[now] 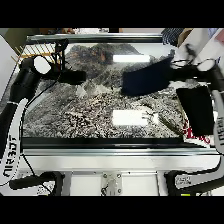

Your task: Fold the clothes and pants, and hang the long-sleeved shirts on hangers.

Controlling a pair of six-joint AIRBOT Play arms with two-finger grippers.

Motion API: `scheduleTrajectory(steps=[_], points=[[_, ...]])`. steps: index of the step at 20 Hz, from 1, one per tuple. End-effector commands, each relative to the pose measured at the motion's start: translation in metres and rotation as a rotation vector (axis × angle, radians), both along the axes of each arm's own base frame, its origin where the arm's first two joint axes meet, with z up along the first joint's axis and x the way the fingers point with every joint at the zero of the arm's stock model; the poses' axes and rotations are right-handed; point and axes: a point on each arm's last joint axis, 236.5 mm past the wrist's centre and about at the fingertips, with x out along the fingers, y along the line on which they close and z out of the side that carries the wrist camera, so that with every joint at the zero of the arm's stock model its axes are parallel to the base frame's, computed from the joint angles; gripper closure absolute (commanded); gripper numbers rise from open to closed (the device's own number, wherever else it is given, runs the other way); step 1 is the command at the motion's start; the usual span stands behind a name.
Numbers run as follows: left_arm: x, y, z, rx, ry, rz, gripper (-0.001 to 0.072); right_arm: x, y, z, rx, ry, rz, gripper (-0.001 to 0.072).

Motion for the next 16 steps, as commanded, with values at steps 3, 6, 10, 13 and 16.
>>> scheduleTrajectory(steps=[3, 6, 10, 13, 16], points=[[0.000, 0.000, 0.000, 0.000, -0.002, -0.002, 0.0699, -0.048, -0.172, 0.065, -0.085, -0.076, -0.386, 0.0695], [0.000, -0.001, 0.000, 0.000, -0.002, -0.003, 0.0699, -0.072, -0.204, 0.107, -0.105, -0.155, -0.484, 0.0695], [-0.001, -0.001, 0.000, 0.001, 0.003, -0.006, 0.0699, -0.108, -0.211, 0.155, -0.162, -0.191, -0.602, 0.0695], [-0.008, -0.001, -0.004, 0.008, 0.033, -0.017, 0.0699, -0.148, -0.197, 0.108, -0.211, 0.064, -0.562, 0.0696], [-0.013, -0.001, -0.007, 0.014, 0.054, -0.025, 0.0699, -0.188, -0.193, 0.057, -0.261, 0.242, -0.570, 0.0695]])
